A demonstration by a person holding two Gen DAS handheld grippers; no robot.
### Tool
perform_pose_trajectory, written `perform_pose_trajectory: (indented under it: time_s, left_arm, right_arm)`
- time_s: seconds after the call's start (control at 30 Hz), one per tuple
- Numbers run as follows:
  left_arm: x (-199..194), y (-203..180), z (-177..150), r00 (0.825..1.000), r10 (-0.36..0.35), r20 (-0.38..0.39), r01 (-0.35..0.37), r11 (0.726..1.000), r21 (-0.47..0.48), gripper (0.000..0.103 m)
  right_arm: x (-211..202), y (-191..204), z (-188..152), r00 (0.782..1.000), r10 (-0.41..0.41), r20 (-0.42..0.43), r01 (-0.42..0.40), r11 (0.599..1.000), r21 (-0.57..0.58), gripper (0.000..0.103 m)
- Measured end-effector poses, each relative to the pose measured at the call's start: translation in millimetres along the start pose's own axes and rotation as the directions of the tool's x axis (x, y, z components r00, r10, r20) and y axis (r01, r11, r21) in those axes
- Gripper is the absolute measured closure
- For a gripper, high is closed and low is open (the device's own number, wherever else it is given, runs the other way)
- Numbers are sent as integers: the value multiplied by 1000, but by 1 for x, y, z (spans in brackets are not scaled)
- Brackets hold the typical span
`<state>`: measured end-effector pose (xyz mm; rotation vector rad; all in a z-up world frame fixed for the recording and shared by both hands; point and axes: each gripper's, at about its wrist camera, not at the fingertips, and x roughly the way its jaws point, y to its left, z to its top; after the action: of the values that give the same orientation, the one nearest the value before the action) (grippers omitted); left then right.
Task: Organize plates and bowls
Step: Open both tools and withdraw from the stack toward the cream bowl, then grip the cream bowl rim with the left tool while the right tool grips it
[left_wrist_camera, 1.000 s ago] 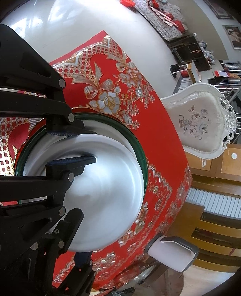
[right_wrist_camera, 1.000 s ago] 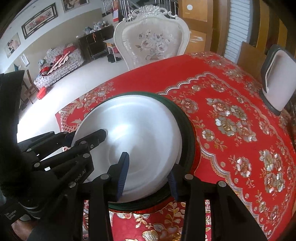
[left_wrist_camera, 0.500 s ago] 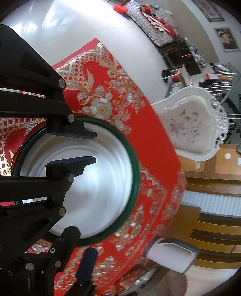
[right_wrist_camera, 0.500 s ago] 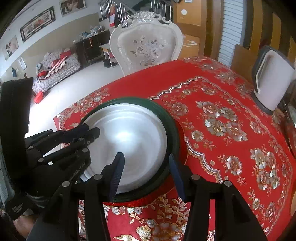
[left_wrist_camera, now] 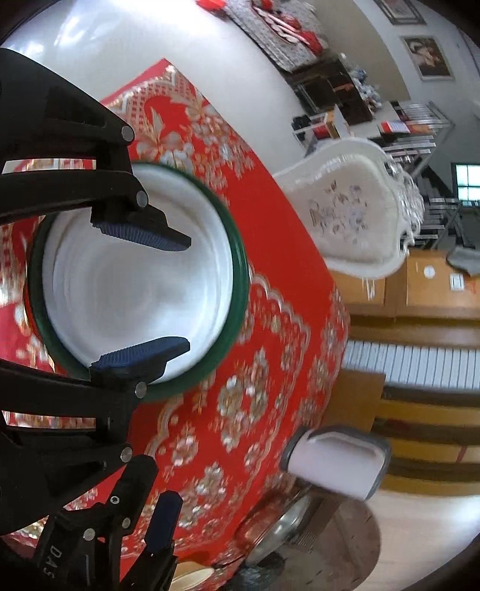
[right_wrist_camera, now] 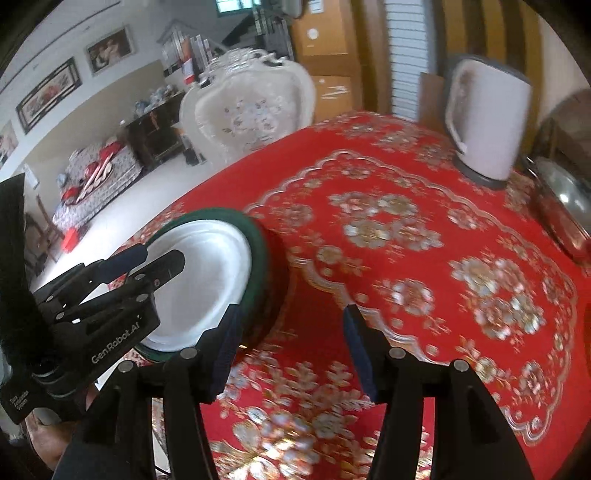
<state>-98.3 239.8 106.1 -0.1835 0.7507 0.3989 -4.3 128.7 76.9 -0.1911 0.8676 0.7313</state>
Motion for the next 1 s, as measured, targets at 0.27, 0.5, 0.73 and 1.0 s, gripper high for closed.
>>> perform_pose_trajectory:
  time_s: [0.27,0.5,0.73,1.0]
  left_arm:
    - [-1,-73,1,995,-101,-17,102,990,96,54]
    - [-6,-140,-1,983,-179,-24,181,965,191,54]
    - [-9,-216,-7,962,-264,-75,275,917,288,54]
    - [-7,-297,-10,926,-345,-150,376,858,349,54]
  right_arm:
    - [-31,-53,-19,998,-63,18,61,993,103,47]
    - [-64,-104,-41,991,-125,38,114,972,204,46]
    - [-98,-163,-69,980,-196,40,173,932,318,45]
    - [-133,-229,-103,960,-278,22,242,869,431,45]
